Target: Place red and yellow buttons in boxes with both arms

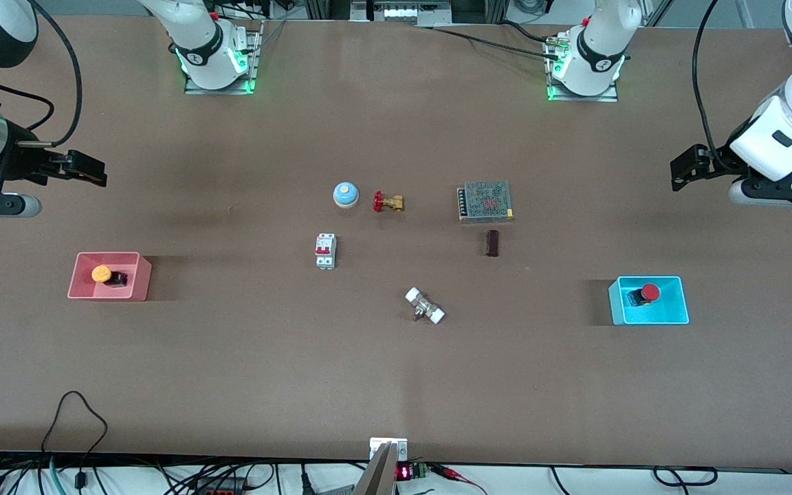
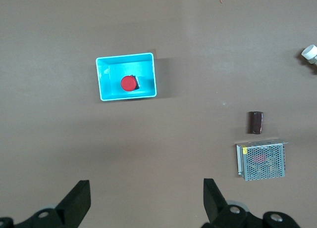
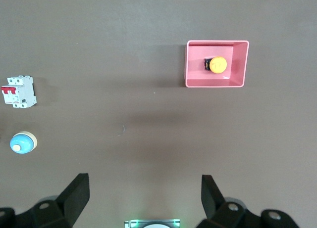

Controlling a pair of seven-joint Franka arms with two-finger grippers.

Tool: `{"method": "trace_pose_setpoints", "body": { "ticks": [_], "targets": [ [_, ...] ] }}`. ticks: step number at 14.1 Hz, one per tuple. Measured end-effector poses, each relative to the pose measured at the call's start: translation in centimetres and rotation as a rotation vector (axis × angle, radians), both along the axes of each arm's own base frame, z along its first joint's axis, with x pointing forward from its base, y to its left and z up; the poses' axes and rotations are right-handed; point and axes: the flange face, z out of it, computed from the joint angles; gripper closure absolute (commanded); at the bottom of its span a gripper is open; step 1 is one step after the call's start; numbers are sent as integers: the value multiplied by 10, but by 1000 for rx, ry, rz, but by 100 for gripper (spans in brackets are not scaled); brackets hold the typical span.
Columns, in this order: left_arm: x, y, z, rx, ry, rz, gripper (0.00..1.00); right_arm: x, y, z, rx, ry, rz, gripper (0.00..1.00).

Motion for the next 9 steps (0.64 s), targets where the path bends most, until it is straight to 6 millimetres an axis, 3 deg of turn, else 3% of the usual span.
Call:
{"method": "trace_pose_setpoints", "body": {
  "ticks": [9],
  "targets": [
    [0, 0, 0, 0, 0, 0, 0, -1, -3, 1, 10, -8, -2, 0]
  ]
}}
